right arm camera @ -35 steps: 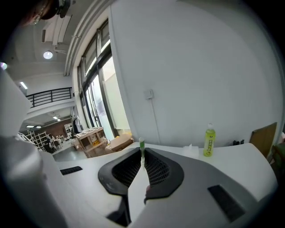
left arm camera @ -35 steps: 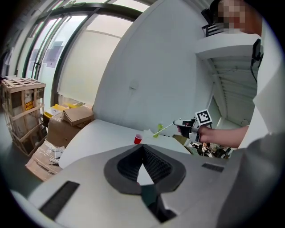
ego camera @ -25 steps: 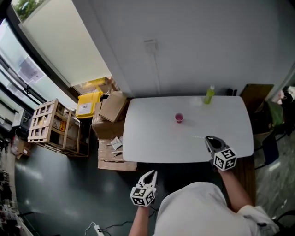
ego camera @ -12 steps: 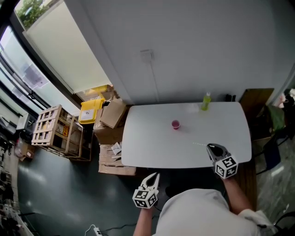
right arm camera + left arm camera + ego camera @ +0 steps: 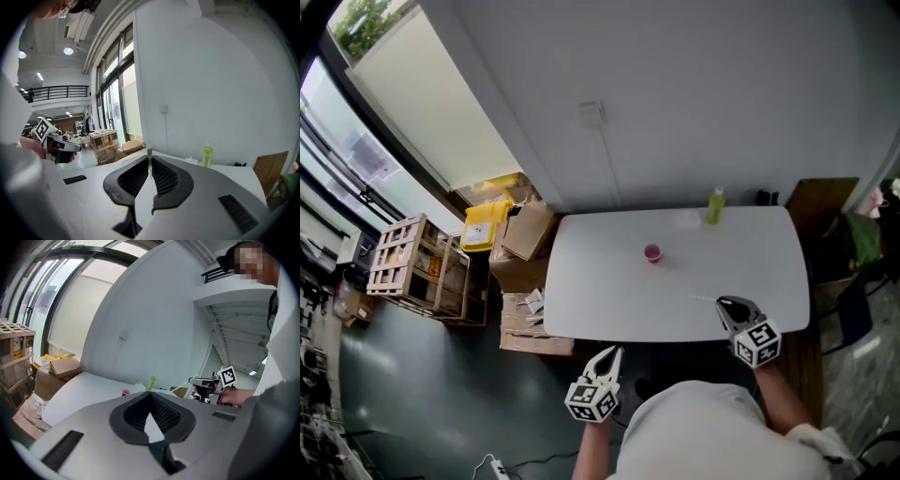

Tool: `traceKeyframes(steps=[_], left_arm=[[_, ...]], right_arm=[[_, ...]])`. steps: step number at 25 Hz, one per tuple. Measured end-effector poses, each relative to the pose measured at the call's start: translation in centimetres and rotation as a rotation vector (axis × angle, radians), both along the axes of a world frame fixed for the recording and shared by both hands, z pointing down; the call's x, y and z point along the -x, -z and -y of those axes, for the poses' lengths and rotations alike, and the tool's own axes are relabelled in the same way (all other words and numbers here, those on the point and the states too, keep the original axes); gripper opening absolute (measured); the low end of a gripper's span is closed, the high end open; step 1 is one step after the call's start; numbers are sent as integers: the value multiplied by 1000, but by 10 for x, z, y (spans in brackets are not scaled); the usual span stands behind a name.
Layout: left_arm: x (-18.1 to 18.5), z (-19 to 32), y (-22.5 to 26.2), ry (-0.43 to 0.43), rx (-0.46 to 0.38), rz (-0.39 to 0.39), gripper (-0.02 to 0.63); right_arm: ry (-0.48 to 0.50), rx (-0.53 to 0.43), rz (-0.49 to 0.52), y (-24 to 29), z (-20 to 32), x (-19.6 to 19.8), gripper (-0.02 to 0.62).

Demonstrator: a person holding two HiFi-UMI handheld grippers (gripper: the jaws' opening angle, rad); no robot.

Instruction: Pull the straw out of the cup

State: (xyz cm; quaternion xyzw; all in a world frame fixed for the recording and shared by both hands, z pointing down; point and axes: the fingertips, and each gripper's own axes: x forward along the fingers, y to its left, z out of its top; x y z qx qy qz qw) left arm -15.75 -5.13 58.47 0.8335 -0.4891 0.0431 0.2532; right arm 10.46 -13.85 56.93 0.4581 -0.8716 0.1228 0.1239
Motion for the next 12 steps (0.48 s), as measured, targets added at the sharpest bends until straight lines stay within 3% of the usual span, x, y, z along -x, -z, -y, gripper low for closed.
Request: traceKeyframes(steps=[12], left_arm=[[-5,1,-6,-19,3,62,2]], right_arm=[[-22,7,10,-2,3,-14,51]])
